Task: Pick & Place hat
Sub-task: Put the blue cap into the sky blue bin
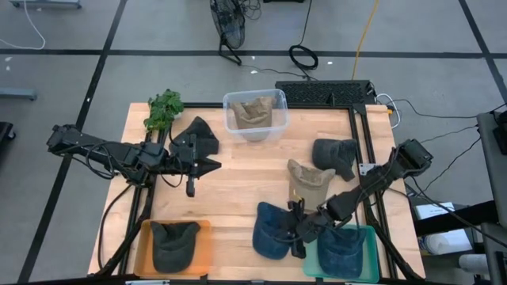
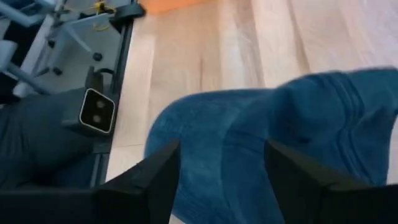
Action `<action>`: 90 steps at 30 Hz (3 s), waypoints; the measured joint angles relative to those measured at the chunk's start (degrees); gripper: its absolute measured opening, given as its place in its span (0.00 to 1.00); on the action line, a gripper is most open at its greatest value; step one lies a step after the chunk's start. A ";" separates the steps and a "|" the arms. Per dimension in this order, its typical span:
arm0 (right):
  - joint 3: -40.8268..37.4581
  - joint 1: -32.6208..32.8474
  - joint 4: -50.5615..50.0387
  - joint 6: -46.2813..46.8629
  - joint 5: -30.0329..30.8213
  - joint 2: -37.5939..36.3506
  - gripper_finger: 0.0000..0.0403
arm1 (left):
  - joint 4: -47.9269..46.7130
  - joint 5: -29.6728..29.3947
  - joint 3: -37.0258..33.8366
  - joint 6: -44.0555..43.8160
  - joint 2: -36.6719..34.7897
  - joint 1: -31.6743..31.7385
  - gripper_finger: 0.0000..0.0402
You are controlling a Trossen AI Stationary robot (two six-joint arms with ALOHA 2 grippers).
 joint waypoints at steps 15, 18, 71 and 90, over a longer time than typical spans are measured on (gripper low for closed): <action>0.24 3.11 -2.09 0.94 10.32 5.75 0.45 | -0.04 -0.08 0.00 0.22 0.14 0.00 0.06; 0.28 3.09 -2.82 2.03 10.45 6.92 0.45 | -0.02 -0.13 0.02 0.38 0.82 0.00 0.06; 5.09 23.32 -25.13 12.93 0.81 -16.49 0.00 | 1.71 -0.45 0.00 2.49 8.33 1.90 0.06; 5.07 36.30 -28.20 22.67 10.01 -16.47 0.00 | -0.90 -0.15 0.00 -3.44 8.31 1.82 0.06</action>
